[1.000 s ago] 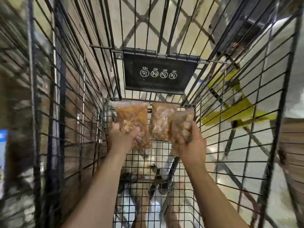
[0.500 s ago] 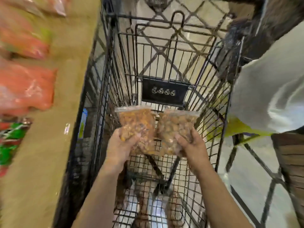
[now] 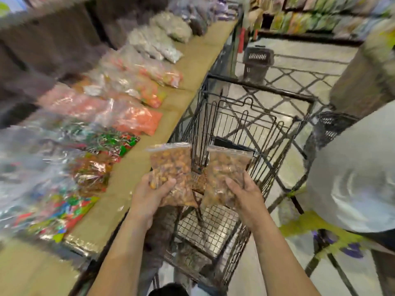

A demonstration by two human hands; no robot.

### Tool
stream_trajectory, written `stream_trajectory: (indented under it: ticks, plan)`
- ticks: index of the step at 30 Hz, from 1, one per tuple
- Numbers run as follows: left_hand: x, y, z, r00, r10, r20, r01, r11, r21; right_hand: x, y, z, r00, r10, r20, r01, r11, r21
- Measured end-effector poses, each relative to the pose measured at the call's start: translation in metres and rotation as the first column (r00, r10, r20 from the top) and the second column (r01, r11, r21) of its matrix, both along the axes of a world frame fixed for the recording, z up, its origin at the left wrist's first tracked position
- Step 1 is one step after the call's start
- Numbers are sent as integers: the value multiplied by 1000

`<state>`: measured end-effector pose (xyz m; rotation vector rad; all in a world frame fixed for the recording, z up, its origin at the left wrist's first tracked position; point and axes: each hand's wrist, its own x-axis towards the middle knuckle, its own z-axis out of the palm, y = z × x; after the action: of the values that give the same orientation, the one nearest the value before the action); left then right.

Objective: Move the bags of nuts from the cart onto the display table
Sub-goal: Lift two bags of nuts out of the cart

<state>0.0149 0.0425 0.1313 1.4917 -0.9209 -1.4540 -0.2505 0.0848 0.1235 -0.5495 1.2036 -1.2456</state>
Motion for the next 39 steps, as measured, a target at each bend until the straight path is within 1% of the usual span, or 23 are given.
stream_trajectory:
  ticks: [2,5,7,11,13,16,21,26,31,34,39]
  plan:
    - [10,22,30,998,58,-3,-58,998,-9,9,4,23,998,59,-13,-60,998,-33]
    - [27,53,69,992,124,11,-123,989,-76,27,8,52,992,124,16,-123,990,-64]
    - [41,71,90,986,168,-11,-168,981,-101,44,7,68,983,177,50,-172,981,-92]
    - [82,100,119,959,272,-81,-281,947,-156,85,8,93,954,297,24,-290,944,-157]
    - [101,116,131,943,318,-102,-332,925,-186,110,10,103,934,355,43,-343,923,-176]
    - [138,139,139,911,385,-146,-409,888,-210,150,16,114,896,443,22,-431,882,-188]
    - [196,189,146,860,487,-150,-510,821,-258,217,36,129,818,574,-28,-560,786,-262]
    - [245,250,143,799,590,-116,-598,760,-255,276,71,133,759,649,-42,-630,718,-295]
    - [283,304,134,755,636,-160,-655,721,-225,326,104,132,686,726,-53,-709,650,-274]
    - [303,333,126,723,677,-140,-688,686,-235,351,123,131,651,755,-73,-739,609,-287]
    - [325,366,117,701,695,-156,-711,666,-225,382,136,124,629,770,-106,-764,588,-266]
